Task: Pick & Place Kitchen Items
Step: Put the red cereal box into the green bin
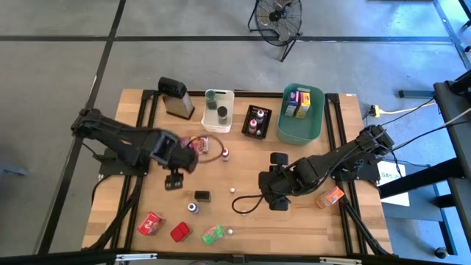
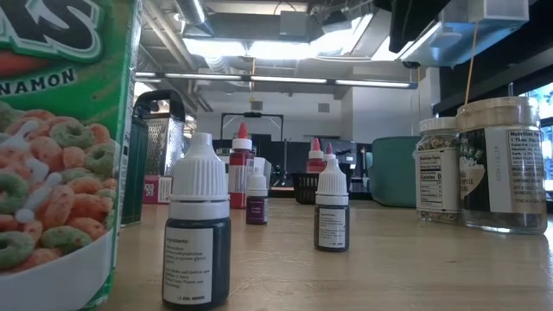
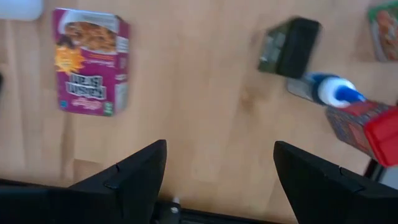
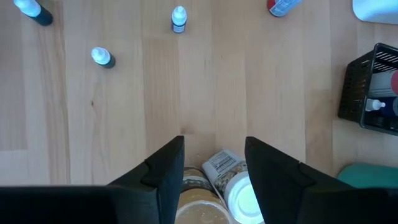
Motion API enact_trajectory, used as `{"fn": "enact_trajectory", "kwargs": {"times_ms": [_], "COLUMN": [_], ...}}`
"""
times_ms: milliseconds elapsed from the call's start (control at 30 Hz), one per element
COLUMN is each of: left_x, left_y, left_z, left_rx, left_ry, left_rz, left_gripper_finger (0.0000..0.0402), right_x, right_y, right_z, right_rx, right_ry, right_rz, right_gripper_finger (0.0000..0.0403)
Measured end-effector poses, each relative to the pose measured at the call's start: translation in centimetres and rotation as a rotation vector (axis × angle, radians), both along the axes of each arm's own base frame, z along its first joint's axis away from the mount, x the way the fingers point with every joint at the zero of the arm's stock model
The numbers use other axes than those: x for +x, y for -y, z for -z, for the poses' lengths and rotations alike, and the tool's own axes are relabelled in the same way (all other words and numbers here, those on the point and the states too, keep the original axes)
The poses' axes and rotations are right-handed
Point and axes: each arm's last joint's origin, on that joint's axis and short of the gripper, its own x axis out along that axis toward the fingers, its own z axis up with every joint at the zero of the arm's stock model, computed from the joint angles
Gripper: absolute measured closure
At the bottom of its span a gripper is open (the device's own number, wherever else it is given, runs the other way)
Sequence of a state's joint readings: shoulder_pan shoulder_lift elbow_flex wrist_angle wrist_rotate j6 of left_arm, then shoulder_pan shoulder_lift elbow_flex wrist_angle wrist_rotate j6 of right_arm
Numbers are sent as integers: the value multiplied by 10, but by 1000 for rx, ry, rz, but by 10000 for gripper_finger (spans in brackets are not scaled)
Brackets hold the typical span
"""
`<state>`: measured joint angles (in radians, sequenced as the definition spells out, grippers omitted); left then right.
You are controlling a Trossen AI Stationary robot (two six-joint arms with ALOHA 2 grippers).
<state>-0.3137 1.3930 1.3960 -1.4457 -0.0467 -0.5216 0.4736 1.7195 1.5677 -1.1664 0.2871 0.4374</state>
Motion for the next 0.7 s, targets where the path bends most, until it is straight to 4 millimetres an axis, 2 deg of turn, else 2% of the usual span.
{"fn": "enact_trajectory", "kwargs": {"times_ms": [300, 700], "left_x": [-20, -45], "left_y": [47, 82], "left_z": [0, 0], "left_rx": [23, 11], "left_ry": [42, 83], "left_rz": [-36, -126], "left_gripper_finger": [109, 109], "right_x": [2, 7], "right_y": [-1, -3], "right_z": [-1, -2], "right_rx": [9, -2], "right_ry": [21, 60], "right_rz": [-4, -99], "right_gripper_finger": [231, 231]}}
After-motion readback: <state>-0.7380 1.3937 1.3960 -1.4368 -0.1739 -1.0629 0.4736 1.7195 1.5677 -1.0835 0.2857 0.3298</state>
